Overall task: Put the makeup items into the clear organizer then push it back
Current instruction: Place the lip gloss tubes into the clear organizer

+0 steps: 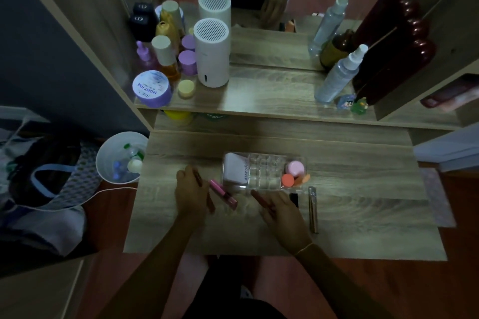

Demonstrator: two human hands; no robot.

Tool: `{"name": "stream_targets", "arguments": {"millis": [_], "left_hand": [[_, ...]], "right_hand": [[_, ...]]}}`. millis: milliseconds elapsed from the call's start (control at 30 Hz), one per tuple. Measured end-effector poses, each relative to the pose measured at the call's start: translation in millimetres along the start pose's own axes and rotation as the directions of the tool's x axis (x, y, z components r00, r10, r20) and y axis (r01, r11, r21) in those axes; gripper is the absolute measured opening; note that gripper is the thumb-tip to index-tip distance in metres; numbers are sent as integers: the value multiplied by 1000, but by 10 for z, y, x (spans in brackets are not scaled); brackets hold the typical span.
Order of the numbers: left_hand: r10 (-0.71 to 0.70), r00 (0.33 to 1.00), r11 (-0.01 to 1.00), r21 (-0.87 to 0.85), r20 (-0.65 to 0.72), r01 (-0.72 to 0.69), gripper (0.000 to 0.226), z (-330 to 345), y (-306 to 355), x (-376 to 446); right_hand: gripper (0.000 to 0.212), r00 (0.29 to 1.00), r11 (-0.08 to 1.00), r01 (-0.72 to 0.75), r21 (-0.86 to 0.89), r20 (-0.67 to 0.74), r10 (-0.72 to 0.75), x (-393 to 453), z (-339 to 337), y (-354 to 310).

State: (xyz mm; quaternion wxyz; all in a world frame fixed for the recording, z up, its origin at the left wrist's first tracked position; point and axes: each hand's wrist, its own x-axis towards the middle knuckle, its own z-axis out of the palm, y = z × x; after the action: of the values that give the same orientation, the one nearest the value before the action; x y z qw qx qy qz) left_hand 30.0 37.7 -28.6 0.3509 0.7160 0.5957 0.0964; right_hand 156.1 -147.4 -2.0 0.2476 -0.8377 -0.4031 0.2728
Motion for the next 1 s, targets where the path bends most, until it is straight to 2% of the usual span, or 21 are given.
{"name": "stream_targets", "arguments": {"millis": [133, 333, 500, 633, 733, 833, 933, 1000], "left_hand": [[-21, 1000, 1000, 8, 21, 21, 30, 31, 27, 27], [-67, 998, 998, 12, 11, 67, 23, -7, 39, 162], [-65, 996, 998, -32, -68, 63, 14, -160, 98, 276], [-40, 990, 991, -135, -136, 21, 12, -351, 328, 375], [122, 971, 971, -176, -208, -160, 14, -452, 565, 397], [311, 918, 880, -291, -246, -376, 21, -473, 857, 296], [483, 855, 786, -337, -190, -519, 24, -350, 1056, 183], [578, 807, 739, -344, -118, -580, 26, -235, 1094, 119]], "right_hand": [[18, 1000, 997, -2, 78, -22, 4, 40, -8, -70], [16, 998, 985, -14, 171, -60, 24, 122, -48, -155], [15, 993, 982, -56, 181, -93, 74, 184, -119, -170], [17, 987, 986, -85, 142, -124, 103, 271, -215, -159], [15, 982, 987, -105, 121, -142, 122, 314, -274, -163], [12, 974, 992, -101, 70, -197, 113, 356, -336, -201], [11, 945, 996, -87, -3, -318, 82, 414, -418, -240], [17, 939, 992, -119, -28, -327, 104, 467, -460, -231]]}}
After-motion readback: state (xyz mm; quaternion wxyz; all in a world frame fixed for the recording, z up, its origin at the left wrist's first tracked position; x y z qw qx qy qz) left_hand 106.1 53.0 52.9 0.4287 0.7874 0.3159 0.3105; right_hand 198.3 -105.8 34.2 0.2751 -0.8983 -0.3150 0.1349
